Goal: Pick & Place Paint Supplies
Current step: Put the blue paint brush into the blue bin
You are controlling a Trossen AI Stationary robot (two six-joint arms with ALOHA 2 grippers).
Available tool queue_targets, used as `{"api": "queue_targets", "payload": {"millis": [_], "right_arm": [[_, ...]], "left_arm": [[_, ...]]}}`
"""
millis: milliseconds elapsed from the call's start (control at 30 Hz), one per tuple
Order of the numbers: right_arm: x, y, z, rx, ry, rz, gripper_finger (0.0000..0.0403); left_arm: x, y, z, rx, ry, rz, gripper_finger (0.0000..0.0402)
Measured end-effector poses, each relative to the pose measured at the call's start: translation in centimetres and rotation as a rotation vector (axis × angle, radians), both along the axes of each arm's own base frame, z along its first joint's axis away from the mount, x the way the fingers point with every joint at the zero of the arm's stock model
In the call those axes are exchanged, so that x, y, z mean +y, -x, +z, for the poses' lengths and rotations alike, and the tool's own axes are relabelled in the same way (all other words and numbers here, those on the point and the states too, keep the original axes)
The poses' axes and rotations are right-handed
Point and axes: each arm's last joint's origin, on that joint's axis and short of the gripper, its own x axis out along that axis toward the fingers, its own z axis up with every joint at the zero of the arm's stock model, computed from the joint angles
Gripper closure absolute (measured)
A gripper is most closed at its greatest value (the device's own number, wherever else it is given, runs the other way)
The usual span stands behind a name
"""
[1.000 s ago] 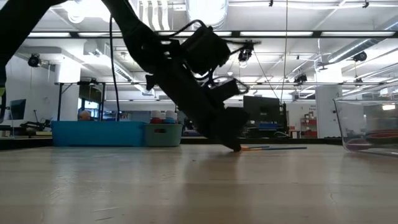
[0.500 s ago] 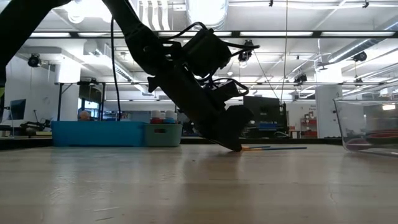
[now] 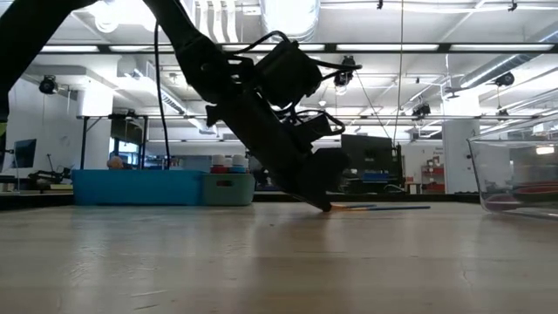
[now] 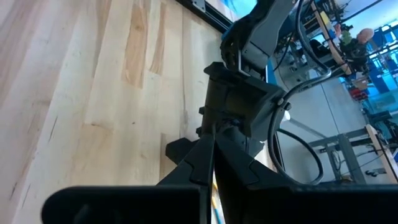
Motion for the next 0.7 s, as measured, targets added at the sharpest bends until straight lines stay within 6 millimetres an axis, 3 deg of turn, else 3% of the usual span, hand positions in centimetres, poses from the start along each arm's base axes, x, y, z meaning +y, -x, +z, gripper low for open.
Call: {"api": "queue_targets", "payload": {"millis": [400, 567, 700], "right_arm": [[0.3, 0.3, 0.0, 0.000, -0.006, 0.008, 0.0394], [0.3, 0.5, -0.1, 0.000, -0.009, 0.000, 0.0394], [0.3, 0.5, -0.1, -0.001, -0.009, 0.000, 0.0394]], "left_arm": [[-3.1, 2.5, 5.8, 0.026, -0.129, -0.025, 0.0401], [-4.4, 5.7, 9.6, 0.039, -0.190, -0.021, 0.0401], [-4.2, 9.1, 12.9, 0.065, -0.206, 0.015, 0.0401]]}}
